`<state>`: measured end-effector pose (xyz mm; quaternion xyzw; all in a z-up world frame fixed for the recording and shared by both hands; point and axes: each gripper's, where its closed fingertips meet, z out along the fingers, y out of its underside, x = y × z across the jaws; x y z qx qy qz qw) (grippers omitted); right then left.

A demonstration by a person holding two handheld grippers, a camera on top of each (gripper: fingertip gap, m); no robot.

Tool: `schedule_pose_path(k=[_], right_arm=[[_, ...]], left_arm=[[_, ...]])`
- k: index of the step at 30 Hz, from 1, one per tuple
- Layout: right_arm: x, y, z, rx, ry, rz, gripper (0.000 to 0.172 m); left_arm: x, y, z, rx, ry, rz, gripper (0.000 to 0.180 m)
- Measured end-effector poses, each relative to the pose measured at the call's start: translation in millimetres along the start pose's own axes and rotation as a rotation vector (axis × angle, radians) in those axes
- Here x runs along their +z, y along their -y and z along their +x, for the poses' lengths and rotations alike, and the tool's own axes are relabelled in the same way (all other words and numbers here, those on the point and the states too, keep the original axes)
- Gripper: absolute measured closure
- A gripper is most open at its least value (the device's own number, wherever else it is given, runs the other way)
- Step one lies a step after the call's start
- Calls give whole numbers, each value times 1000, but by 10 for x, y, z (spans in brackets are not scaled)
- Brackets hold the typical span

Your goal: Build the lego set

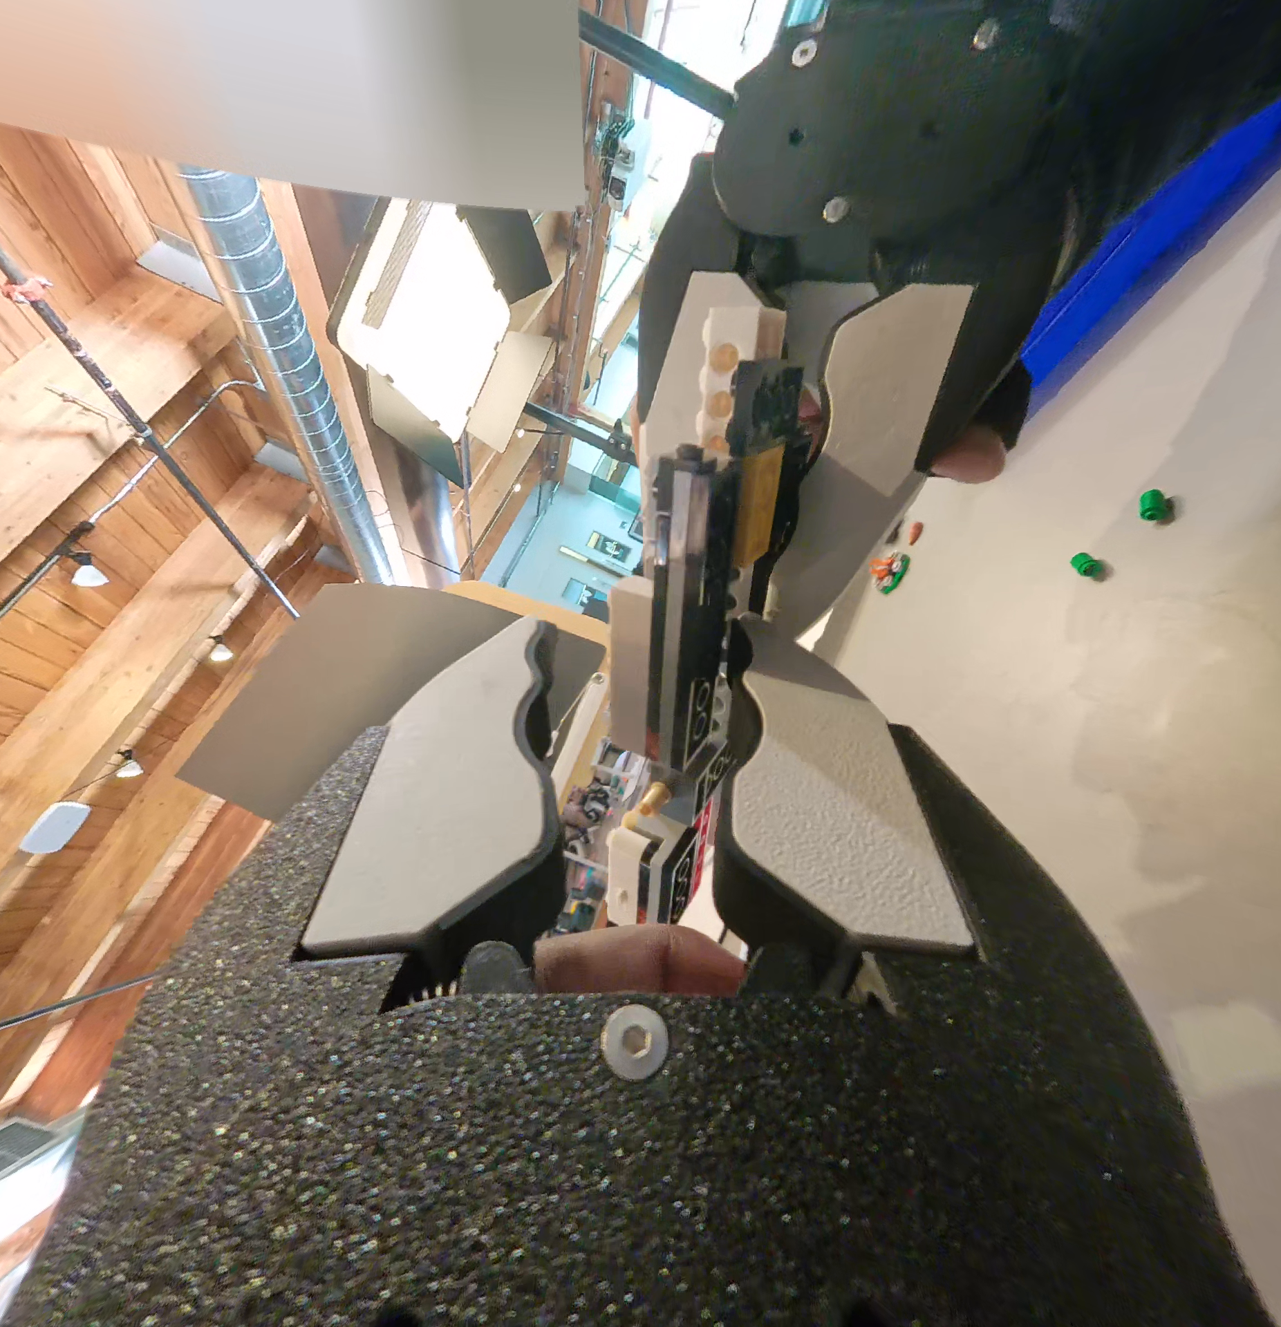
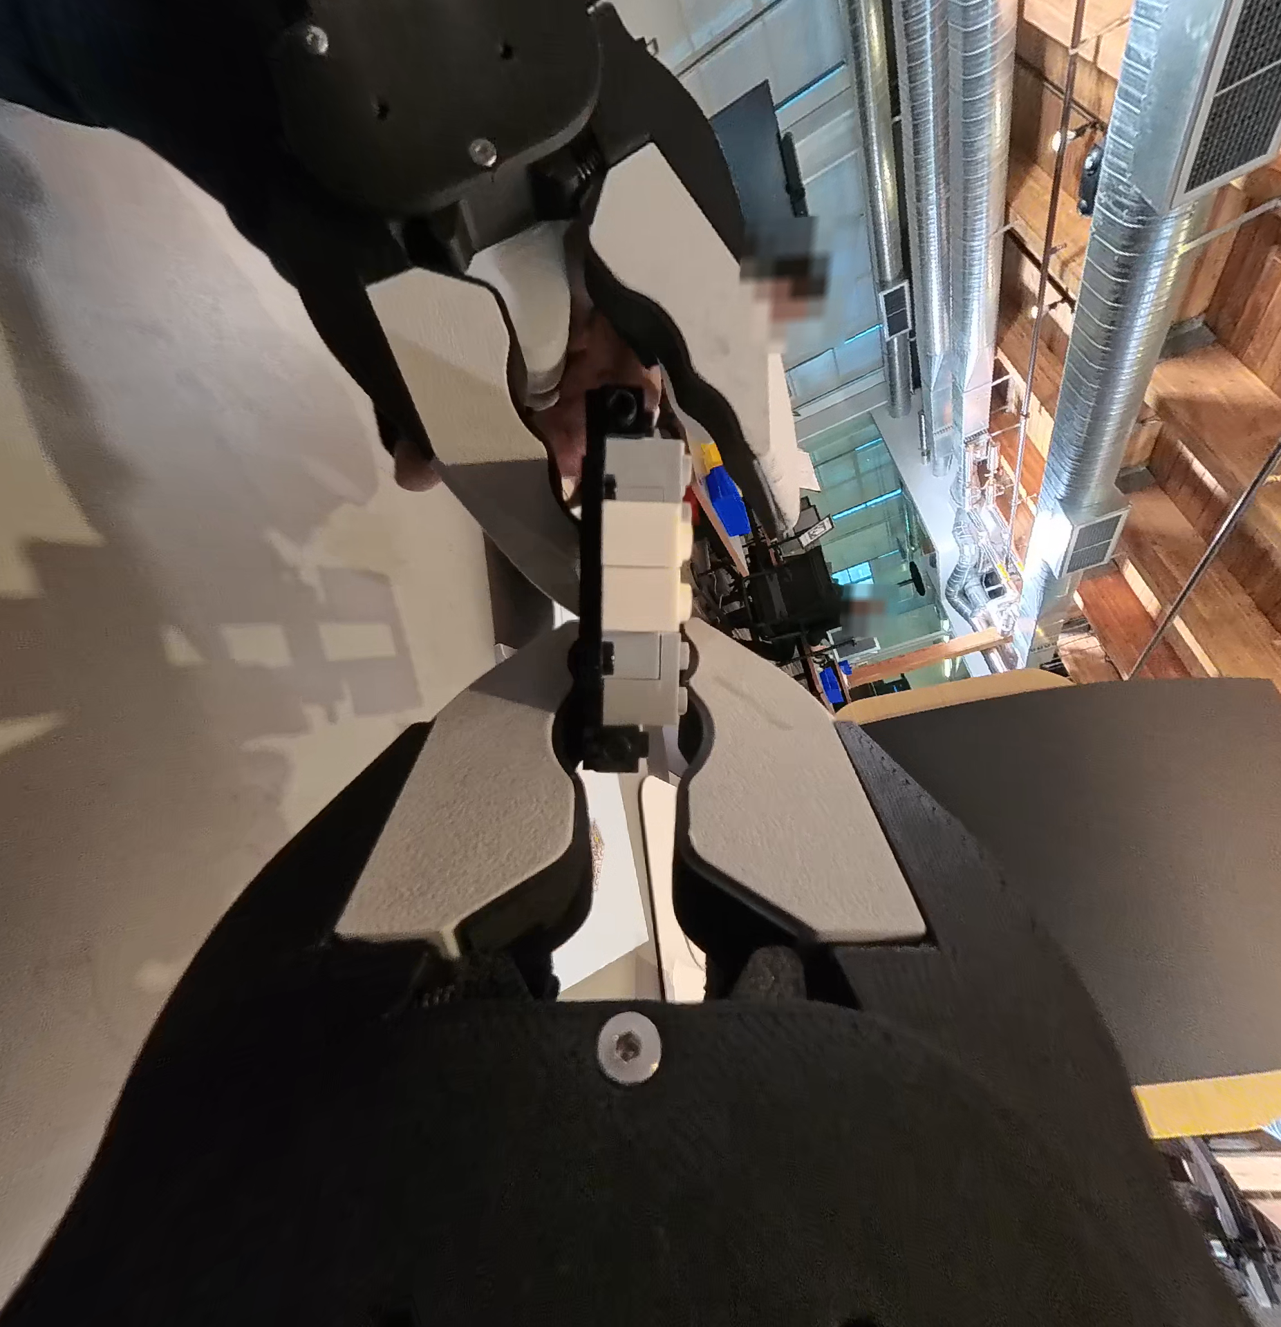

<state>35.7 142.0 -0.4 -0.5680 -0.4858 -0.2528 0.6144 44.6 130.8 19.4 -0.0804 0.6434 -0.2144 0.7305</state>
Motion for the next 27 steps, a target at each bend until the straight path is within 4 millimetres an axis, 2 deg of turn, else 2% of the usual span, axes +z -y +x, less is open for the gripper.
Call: schedule_pose_path(k=[7, 11, 15, 20, 27], right_arm=[[5, -14, 87, 8, -58, -18, 151], [-22, 57, 124, 35, -65, 19, 151], [-19, 113, 93, 12, -65, 28, 151], [-40, 177, 98, 16, -66, 58, 151], [-50, 197, 69, -40, -62, 72, 151]], left_arm=[[-23, -47, -34, 43, -5, -32, 130], [0, -128, -35, 59, -2, -80, 125], [0, -83, -71, 55, 34, -58, 125], [-2, -58, -53, 83, 41, -46, 139], [-19, -39, -24, 110, 18, -34, 144]])
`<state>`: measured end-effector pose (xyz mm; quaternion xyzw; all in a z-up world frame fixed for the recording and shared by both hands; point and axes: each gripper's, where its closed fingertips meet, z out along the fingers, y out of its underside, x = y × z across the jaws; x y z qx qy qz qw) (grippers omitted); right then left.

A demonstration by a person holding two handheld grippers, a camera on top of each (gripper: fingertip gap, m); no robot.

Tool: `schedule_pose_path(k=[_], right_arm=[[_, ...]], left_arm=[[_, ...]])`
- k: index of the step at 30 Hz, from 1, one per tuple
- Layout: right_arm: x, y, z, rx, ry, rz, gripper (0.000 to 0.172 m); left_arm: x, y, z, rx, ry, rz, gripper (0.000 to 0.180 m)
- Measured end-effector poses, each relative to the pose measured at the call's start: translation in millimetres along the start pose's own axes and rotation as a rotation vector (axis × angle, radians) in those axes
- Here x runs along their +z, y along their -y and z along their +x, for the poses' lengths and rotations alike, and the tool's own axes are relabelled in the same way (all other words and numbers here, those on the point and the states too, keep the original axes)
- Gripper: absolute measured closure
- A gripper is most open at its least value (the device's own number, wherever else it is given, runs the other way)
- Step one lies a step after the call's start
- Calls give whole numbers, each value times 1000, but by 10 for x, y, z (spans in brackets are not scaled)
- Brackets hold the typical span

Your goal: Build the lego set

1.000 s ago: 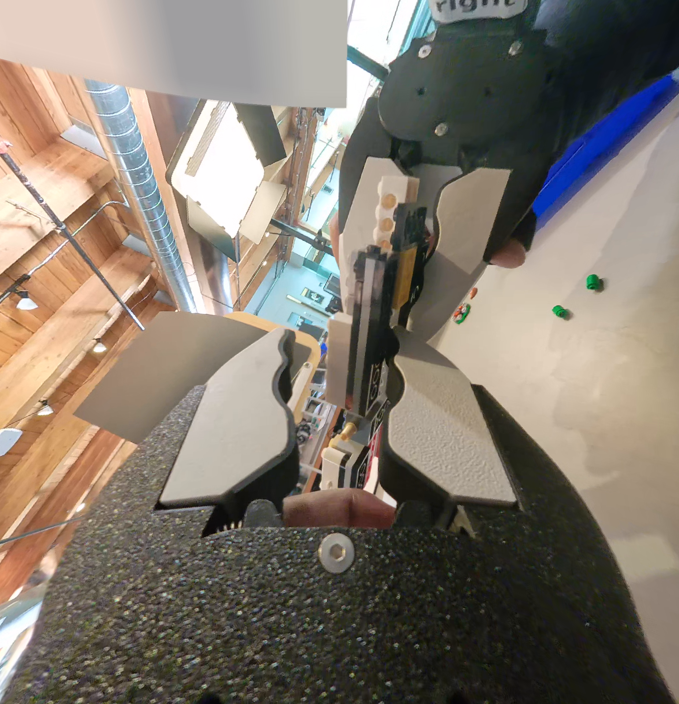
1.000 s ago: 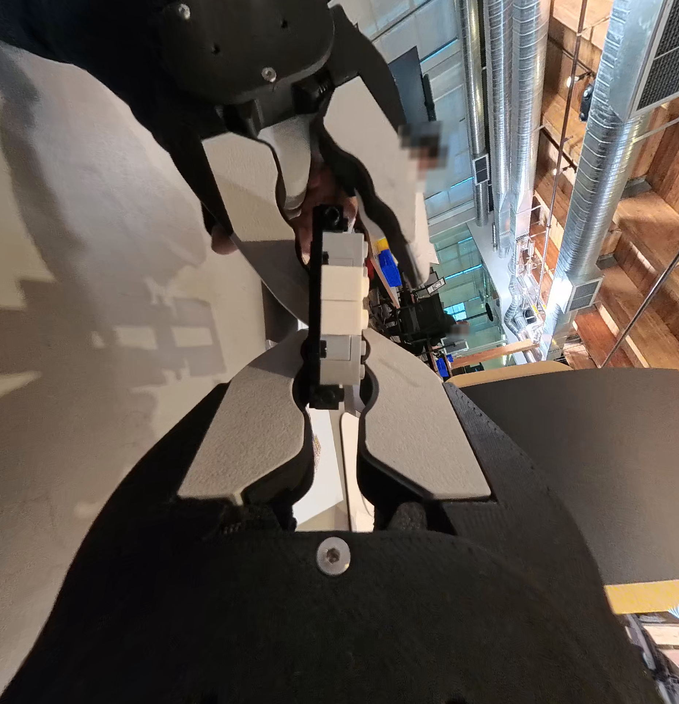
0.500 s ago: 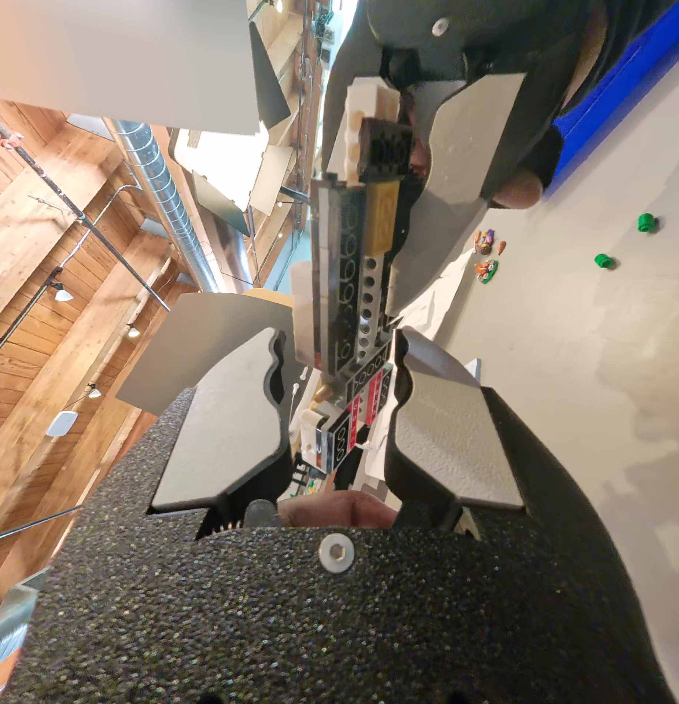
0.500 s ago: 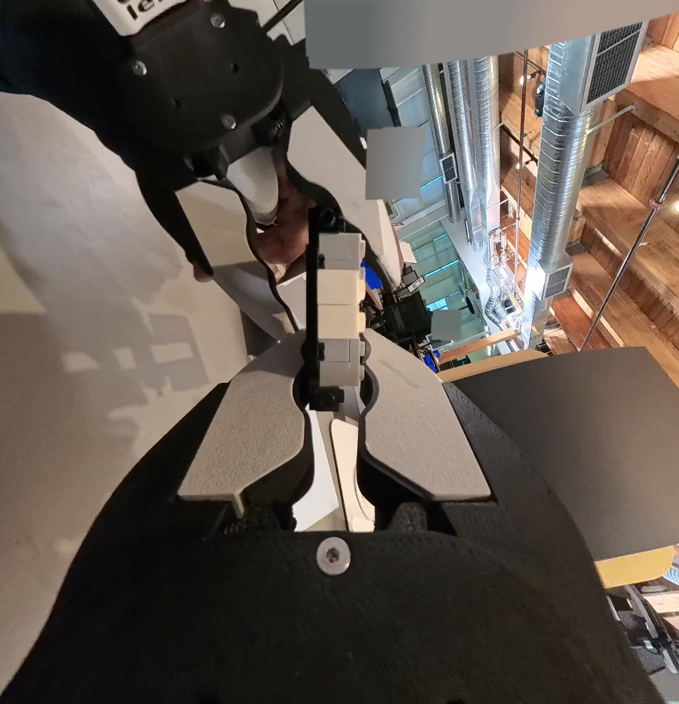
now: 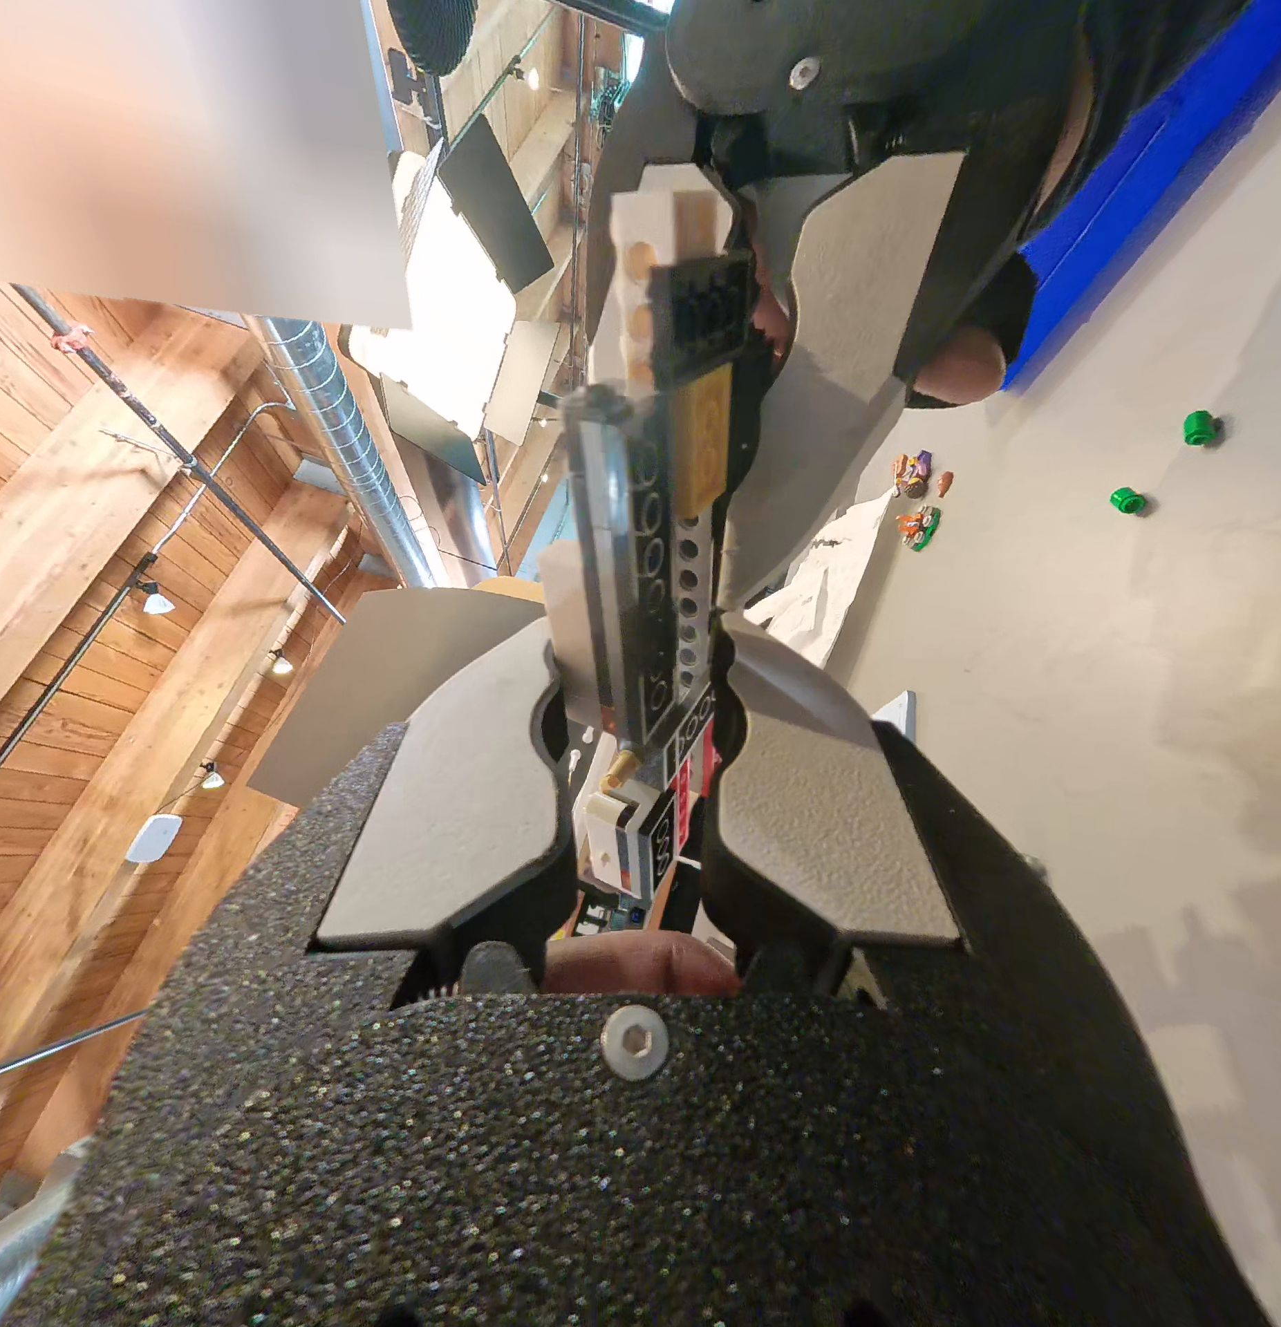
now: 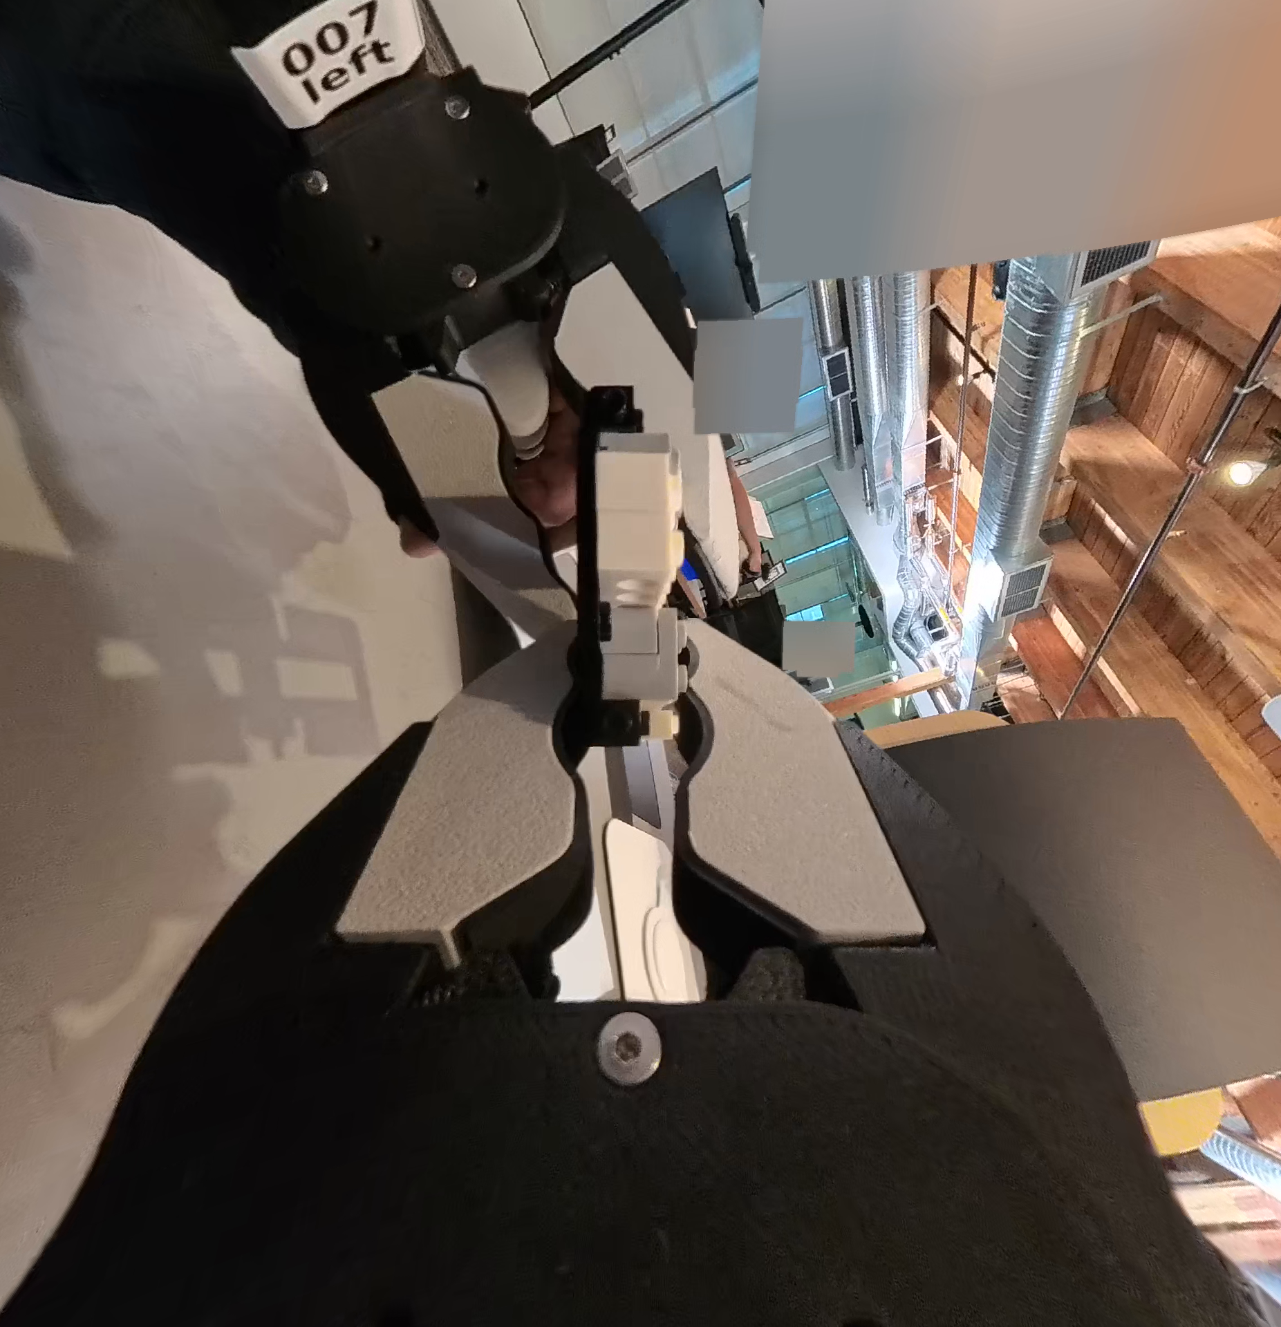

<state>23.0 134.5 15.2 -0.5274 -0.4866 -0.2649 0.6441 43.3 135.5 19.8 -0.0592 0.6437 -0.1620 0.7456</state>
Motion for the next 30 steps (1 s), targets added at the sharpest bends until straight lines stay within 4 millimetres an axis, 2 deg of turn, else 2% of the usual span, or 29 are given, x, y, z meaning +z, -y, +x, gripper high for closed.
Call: schedule_pose_path(k=[9, 16, 19, 25, 30], right_arm=[[-25, -61, 97, -3, -6, -20, 145], [-31, -138, 49, -50, 68, -90, 139], [-36, -114, 92, -109, 20, -88, 151], [-11, -96, 86, -102, -13, -78, 151], [4, -94, 146, -26, -61, -71, 151]], left_arm=[[-4, 43, -12, 52, 36, 8, 152], [-2, 48, -18, 67, 42, 8, 157], [-2, 50, -27, 68, 41, 9, 155], [-8, 18, -75, 46, 40, -3, 146], [-12, 4, -180, 32, 92, -20, 138]])
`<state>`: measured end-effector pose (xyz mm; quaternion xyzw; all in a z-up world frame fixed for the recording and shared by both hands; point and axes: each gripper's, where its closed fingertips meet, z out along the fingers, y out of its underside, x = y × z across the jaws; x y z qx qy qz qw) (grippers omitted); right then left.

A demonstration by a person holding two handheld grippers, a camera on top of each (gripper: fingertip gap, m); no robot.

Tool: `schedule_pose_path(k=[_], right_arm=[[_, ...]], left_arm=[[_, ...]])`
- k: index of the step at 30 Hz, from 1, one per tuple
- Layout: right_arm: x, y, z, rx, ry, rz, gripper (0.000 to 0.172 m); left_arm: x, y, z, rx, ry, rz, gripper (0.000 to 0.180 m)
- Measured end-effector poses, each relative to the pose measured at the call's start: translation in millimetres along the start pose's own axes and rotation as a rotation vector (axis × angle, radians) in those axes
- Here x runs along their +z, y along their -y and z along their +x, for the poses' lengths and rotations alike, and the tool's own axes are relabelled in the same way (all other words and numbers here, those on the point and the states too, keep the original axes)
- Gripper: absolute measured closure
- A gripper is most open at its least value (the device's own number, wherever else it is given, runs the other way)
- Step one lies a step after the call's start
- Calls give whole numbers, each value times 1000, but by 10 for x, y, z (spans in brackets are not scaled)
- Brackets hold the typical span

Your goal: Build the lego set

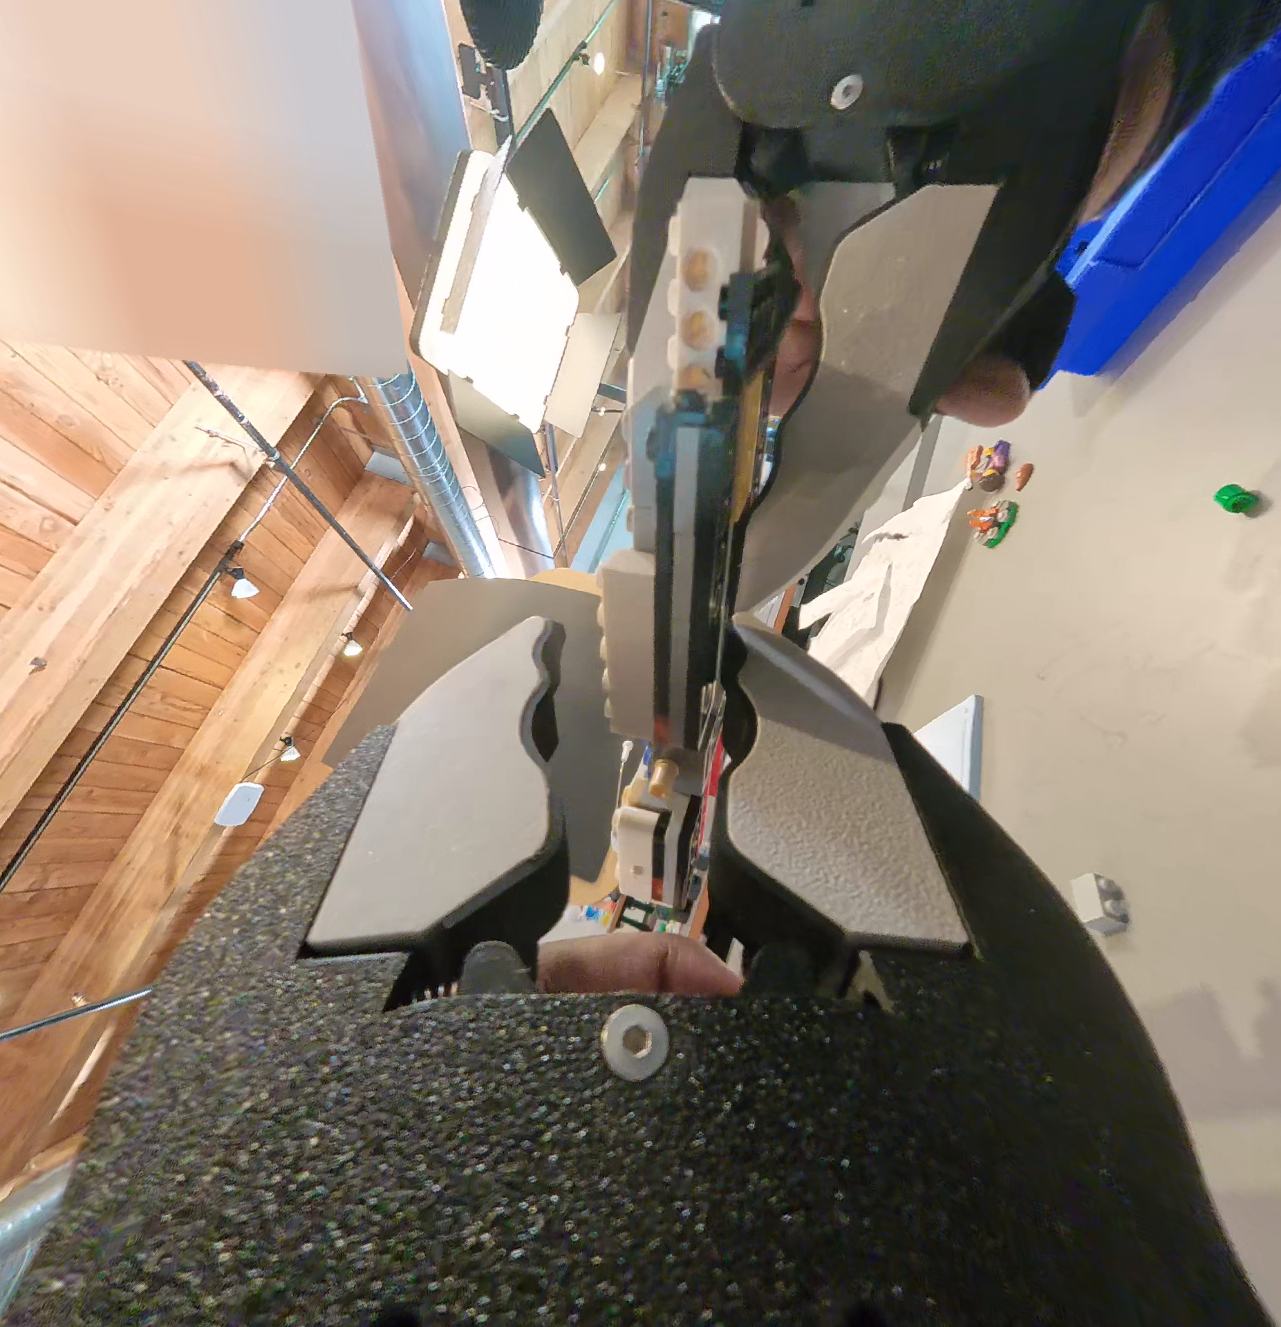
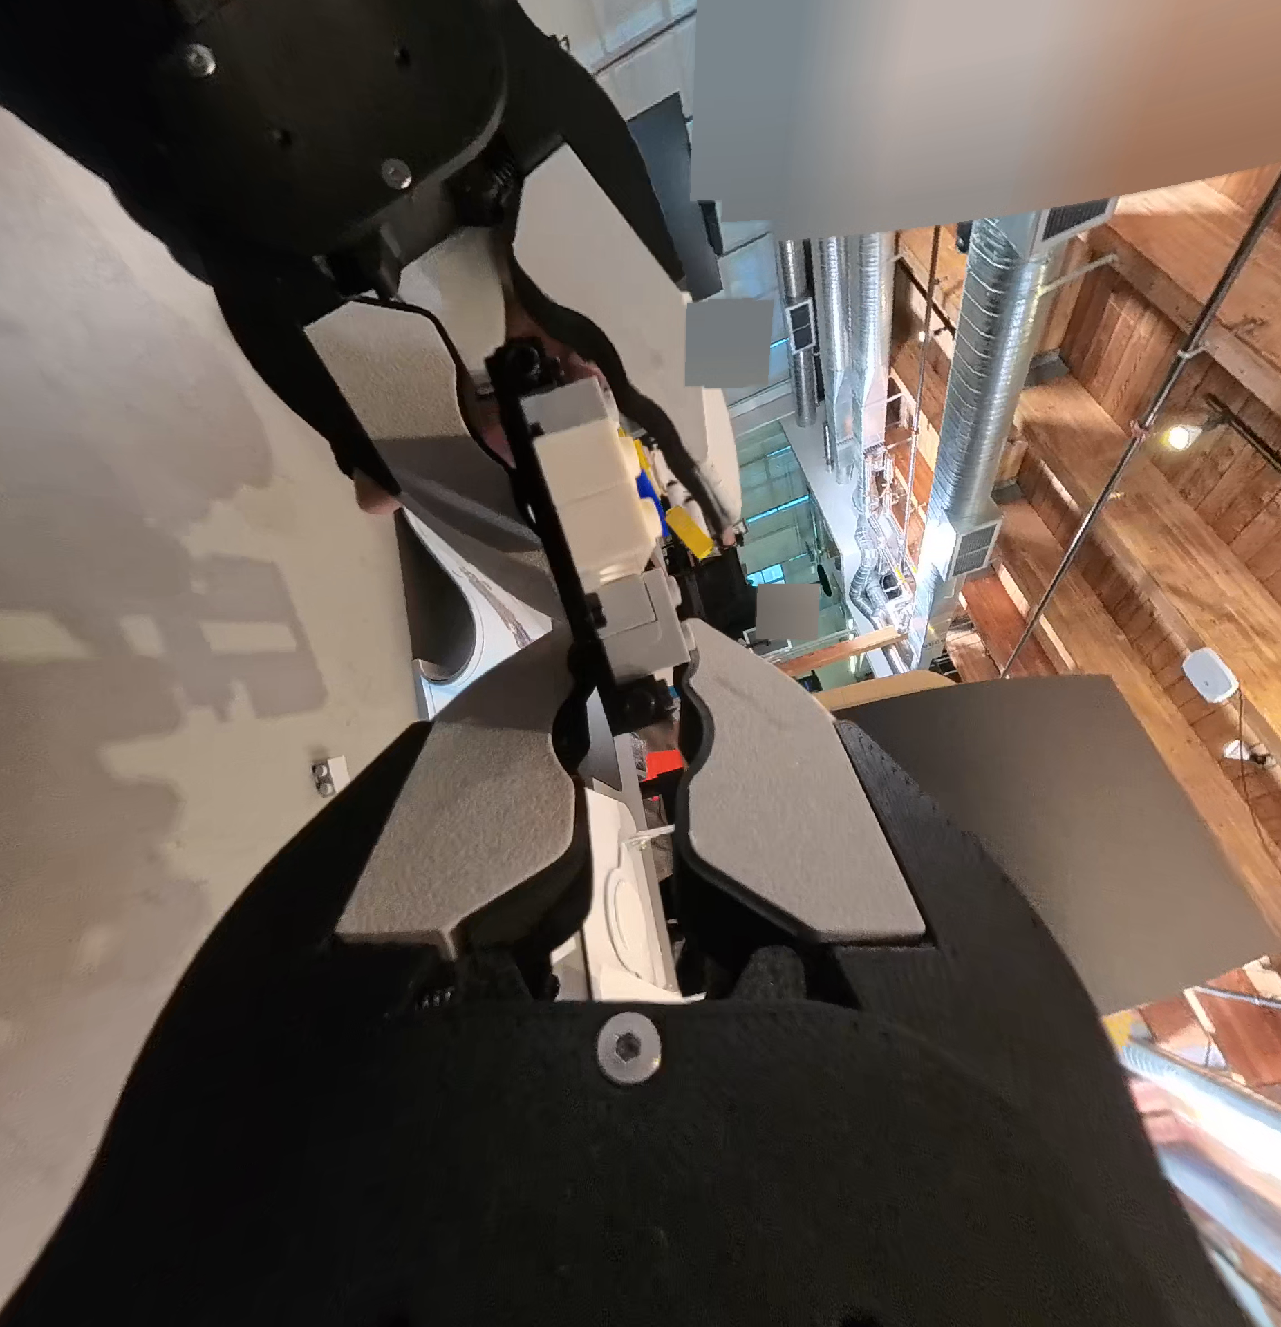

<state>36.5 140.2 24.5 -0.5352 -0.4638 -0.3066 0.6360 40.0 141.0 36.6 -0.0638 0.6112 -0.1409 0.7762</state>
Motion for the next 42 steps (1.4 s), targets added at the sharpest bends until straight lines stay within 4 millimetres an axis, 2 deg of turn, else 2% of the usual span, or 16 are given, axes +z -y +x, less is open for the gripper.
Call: schedule_pose_path(k=[5, 12, 16, 25, 28, 33, 38, 42], right_arm=[[16, -25, 55, 61, -36, -11, 151], [6, 23, 34, 106, -19, 17, 151], [-8, 46, 18, 146, 16, 37, 151], [-36, 25, -25, 102, 76, 31, 148], [-40, 10, -45, 71, 93, 8, 142], [-60, -16, -74, -16, 103, -14, 144], [-101, -67, -135, -185, 130, -50, 138], [-131, -77, -176, -256, 150, -49, 132]], left_arm=[[15, -2, -2, 26, 8, -17, 128], [34, -13, -42, 35, 48, -36, 125], [29, -9, -47, 40, 56, -30, 126], [41, -5, 3, 36, 63, -24, 135], [37, 12, -10, 41, 71, -18, 135], [36, 44, 15, 23, 42, -8, 130], [28, 61, 13, -18, 20, 4, 127], [20, 97, 25, -50, 0, 26, 127]])
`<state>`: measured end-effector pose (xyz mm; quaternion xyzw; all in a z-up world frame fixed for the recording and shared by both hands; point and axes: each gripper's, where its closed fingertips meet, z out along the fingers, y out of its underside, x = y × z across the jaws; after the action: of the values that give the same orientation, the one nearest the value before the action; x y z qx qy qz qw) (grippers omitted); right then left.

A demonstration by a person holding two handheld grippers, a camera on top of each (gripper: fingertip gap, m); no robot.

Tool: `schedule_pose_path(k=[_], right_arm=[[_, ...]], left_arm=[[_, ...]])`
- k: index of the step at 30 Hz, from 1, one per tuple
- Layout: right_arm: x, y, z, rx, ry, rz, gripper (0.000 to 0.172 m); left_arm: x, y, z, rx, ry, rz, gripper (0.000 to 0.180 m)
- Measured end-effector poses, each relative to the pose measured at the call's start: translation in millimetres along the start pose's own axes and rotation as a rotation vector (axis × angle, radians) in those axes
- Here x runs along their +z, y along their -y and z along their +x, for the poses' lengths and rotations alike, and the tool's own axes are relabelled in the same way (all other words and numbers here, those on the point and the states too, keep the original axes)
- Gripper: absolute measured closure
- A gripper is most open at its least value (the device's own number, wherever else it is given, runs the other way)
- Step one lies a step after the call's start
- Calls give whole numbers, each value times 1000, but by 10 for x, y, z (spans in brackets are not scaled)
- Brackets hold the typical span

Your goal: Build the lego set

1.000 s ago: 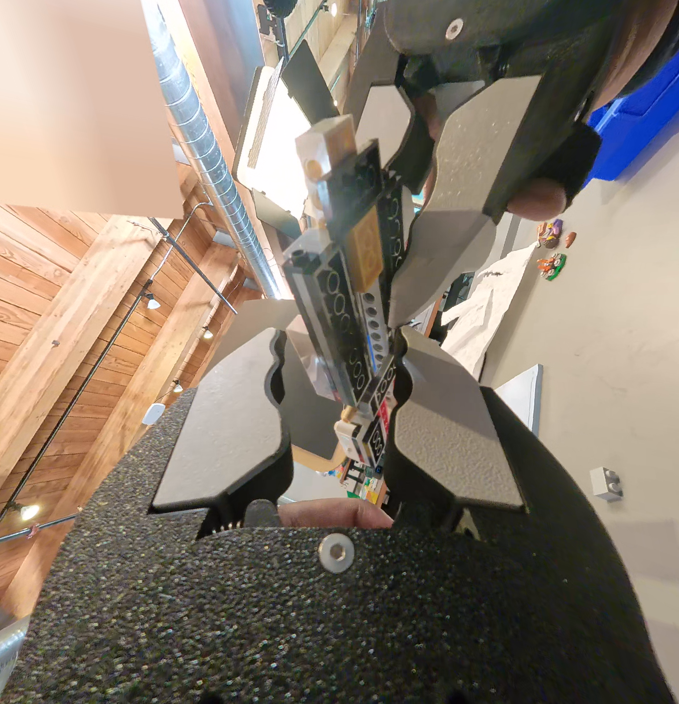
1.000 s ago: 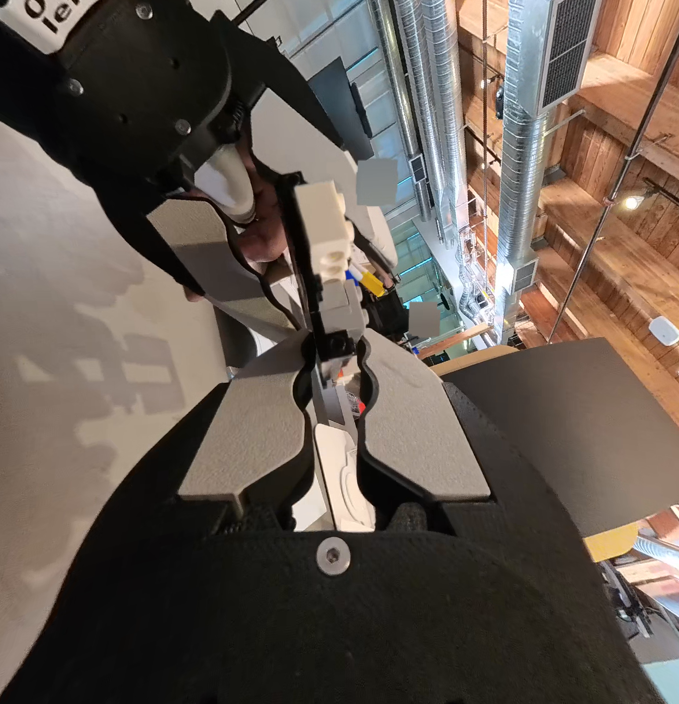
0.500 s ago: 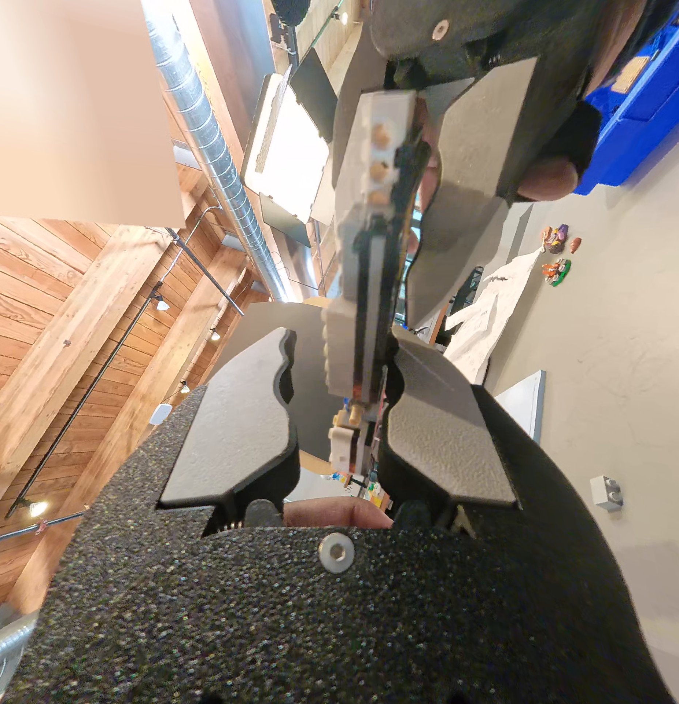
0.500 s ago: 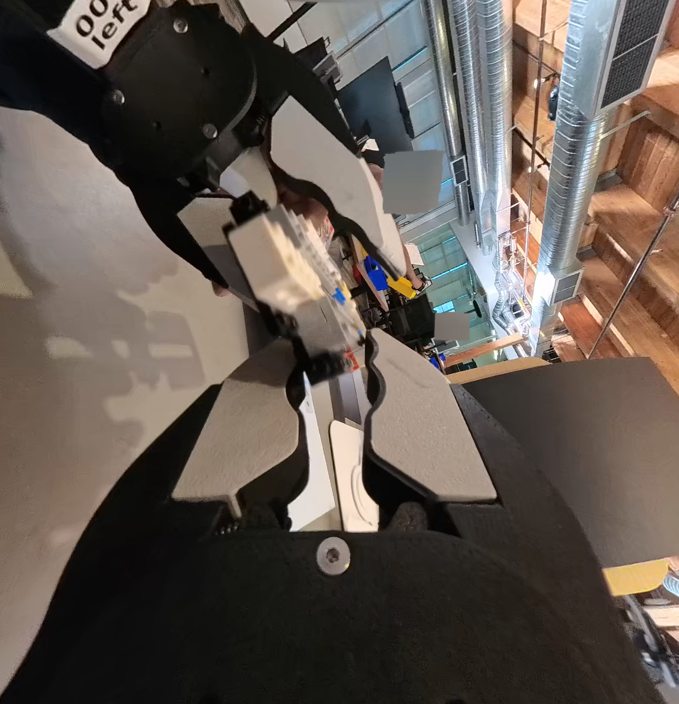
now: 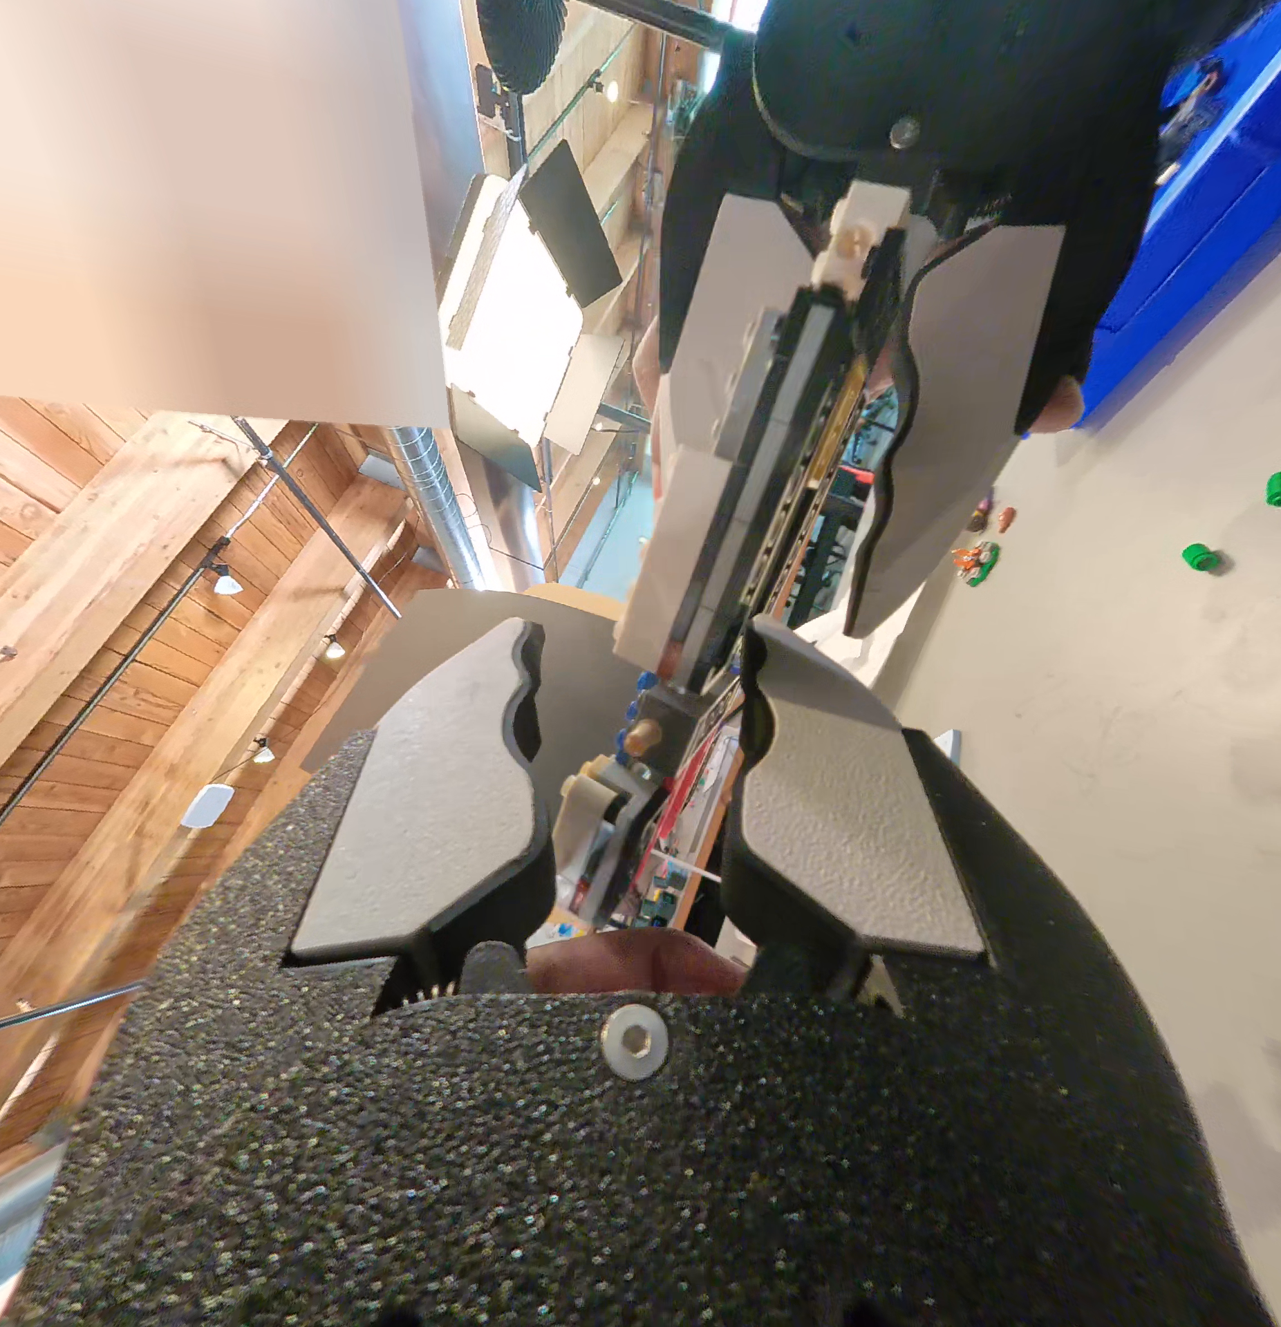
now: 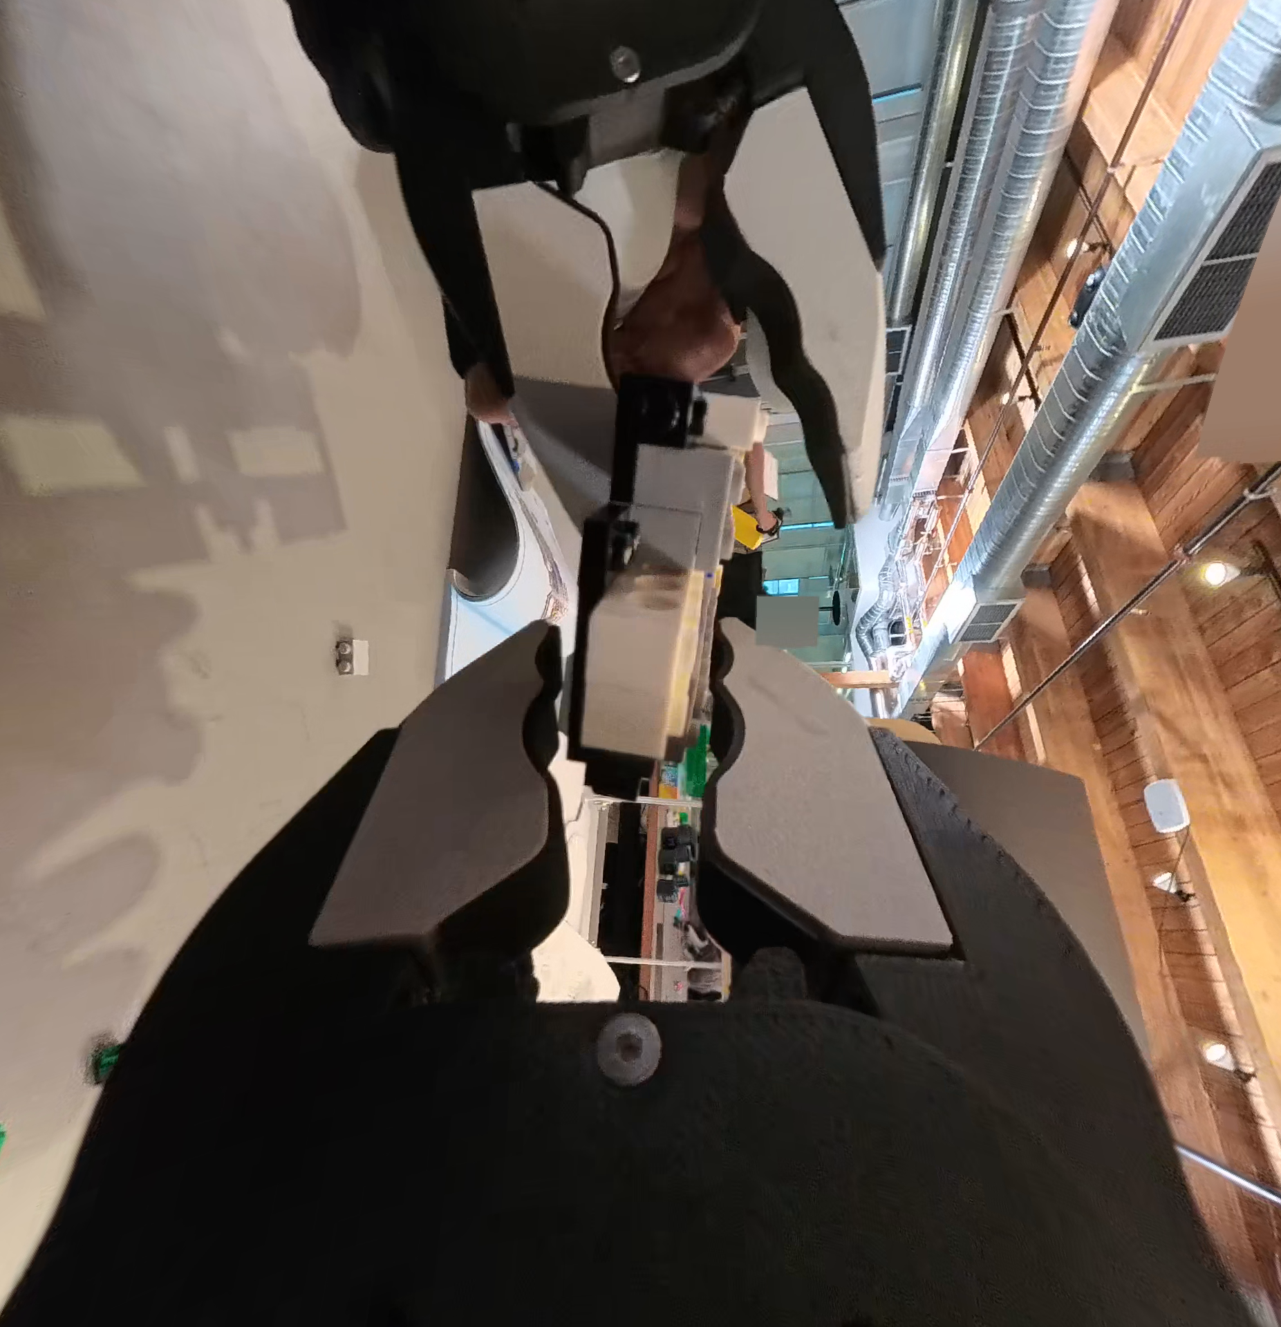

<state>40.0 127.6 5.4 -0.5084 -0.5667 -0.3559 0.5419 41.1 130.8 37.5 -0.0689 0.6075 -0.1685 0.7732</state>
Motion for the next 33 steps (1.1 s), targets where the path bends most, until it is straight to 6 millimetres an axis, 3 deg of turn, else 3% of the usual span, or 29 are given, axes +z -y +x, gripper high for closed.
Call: schedule_pose_path(k=[14, 33], right_arm=[[-81, 60, -145, -120, 74, 44, 120], [-93, 70, -244, -124, 123, 36, 140]], left_arm=[[0, 81, 103, -68, -77, 34, 123], [-6, 94, 292, -82, -192, 39, 120]])
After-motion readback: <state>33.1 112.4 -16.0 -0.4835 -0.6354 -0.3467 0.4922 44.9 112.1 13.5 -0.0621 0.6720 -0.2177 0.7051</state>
